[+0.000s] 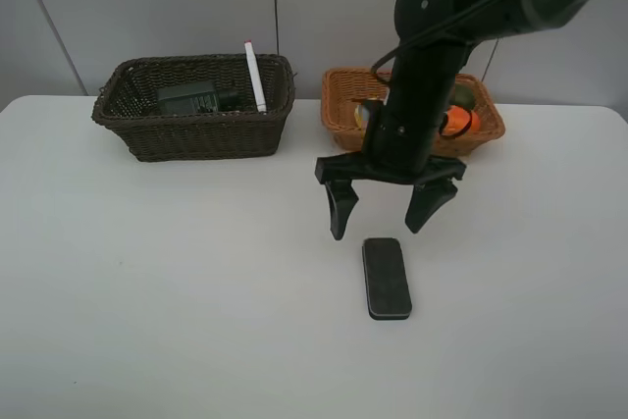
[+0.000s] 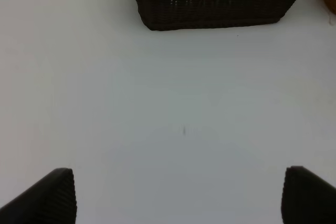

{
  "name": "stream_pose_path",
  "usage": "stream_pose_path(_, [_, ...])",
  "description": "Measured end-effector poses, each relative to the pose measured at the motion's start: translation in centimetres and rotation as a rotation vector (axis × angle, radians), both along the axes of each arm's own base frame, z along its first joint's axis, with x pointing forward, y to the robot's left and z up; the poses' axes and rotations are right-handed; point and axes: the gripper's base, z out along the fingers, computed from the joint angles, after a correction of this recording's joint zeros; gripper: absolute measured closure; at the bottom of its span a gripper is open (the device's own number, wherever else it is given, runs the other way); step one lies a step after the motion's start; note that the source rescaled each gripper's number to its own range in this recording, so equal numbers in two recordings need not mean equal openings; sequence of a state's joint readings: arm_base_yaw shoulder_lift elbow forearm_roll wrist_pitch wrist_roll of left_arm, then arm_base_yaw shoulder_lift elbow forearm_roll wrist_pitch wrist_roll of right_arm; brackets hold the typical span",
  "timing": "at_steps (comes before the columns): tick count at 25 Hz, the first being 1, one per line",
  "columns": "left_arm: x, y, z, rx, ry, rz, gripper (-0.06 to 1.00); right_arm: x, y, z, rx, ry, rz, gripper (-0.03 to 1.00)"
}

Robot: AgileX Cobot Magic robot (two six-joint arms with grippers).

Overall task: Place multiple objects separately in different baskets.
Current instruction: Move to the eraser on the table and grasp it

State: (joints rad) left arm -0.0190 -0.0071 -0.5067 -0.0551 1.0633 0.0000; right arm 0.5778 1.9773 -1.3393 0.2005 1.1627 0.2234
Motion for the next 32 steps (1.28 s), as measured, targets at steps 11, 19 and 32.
stream_pose_path(11, [0.0, 0.0, 0.0, 0.0, 0.0, 0.0, -0.05, -0.8, -1.4, -3.5, -0.057, -0.078, -0.026, -0.02])
stream_pose_path(19, [0.0, 0.0, 0.0, 0.0, 0.0, 0.0, -0.05, -0.2, -1.4, -5.9, -0.083, -0.091, -0.016, -0.02])
stream_pose_path(32, [0.0, 0.0, 0.0, 0.0, 0.0, 0.0, -0.05, 0.1, -1.5, -6.9, -0.106, -0.104, 0.006, 0.33])
